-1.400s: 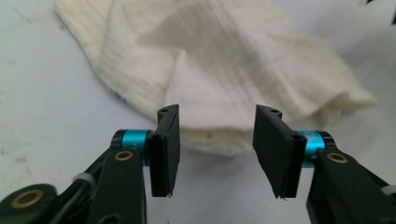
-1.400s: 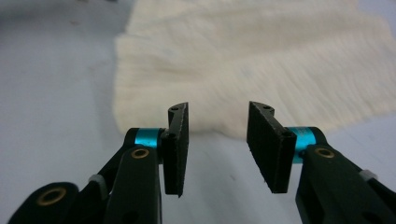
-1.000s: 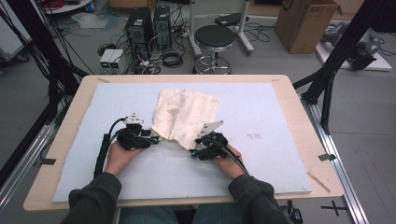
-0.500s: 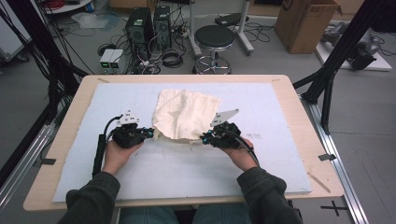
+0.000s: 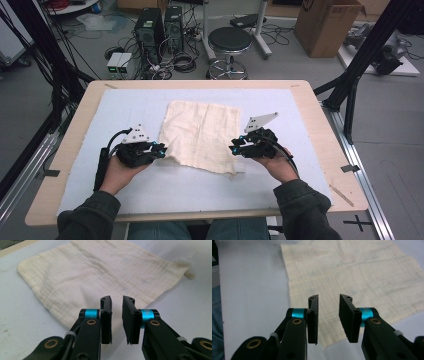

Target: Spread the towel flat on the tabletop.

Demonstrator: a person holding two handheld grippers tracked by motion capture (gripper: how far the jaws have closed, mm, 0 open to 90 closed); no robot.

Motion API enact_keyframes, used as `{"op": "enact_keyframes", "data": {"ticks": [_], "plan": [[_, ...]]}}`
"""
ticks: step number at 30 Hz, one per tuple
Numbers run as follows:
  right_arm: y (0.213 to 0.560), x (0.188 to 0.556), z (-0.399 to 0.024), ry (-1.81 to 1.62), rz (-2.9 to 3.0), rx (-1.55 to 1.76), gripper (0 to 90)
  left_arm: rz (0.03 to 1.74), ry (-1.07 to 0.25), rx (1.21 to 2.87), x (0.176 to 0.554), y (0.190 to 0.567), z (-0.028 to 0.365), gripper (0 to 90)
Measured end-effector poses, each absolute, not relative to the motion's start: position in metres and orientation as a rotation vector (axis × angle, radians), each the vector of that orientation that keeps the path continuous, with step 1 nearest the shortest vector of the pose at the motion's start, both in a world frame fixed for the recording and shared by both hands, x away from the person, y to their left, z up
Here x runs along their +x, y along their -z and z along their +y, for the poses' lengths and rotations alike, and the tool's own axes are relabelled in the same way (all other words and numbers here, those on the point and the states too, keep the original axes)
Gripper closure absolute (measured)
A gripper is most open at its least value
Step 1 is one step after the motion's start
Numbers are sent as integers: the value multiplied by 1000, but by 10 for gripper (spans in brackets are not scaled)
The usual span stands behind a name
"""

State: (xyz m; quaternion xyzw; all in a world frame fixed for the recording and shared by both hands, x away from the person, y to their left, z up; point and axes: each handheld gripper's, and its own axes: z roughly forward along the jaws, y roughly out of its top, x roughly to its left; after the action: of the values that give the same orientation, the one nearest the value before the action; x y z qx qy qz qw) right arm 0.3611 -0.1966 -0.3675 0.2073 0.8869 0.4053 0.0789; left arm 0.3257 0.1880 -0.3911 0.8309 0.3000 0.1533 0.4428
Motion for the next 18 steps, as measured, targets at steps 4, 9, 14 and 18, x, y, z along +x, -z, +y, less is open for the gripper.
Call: {"op": "enact_keyframes", "data": {"ticks": [4,9,14,18], "plan": [[389,360,-200,-1203,2684,645,691,755,-355,2081,329,401,189,689],[405,356,-202,-1159,2734,646,662,808,-334,2112,337,415,194,628],[418,350,-203,-1182,2775,607,596,847,-272,2153,345,428,198,561],[424,346,-198,-1157,2802,574,567,859,-241,2180,347,435,198,549]]}}
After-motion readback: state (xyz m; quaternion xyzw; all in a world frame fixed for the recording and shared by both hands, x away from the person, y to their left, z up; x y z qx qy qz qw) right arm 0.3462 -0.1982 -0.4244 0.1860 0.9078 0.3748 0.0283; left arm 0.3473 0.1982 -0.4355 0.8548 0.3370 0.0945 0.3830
